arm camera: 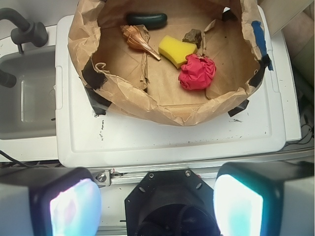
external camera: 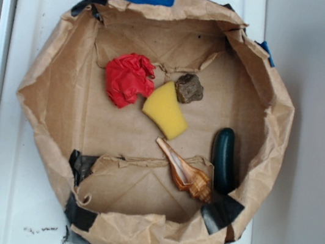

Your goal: Grab the red paper.

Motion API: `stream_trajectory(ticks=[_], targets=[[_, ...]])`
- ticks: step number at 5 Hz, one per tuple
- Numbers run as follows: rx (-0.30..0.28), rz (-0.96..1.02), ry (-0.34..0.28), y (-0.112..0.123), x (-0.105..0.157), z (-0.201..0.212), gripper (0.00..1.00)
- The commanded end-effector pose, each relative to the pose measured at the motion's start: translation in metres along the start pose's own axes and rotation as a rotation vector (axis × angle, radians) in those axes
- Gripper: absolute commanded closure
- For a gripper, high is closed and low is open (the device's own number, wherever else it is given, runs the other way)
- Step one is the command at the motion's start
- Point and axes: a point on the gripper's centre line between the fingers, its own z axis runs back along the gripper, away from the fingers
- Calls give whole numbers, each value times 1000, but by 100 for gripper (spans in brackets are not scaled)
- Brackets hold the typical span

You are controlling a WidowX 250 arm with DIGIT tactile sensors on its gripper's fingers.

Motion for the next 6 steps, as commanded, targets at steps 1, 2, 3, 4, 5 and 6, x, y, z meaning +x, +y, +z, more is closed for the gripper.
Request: stream_trajectory(ticks=[1, 2, 3, 4, 5, 6], targets=[[0, 0, 0, 0, 0, 0, 0], [50, -57, 3, -2, 11, 0, 0], [25, -100, -25, -5, 30, -3, 0], [-5, -174, -48, 0, 48, -7, 0], [-46, -246, -40, 5, 79, -20, 0], [-45, -328, -35, 0, 101, -38, 0]])
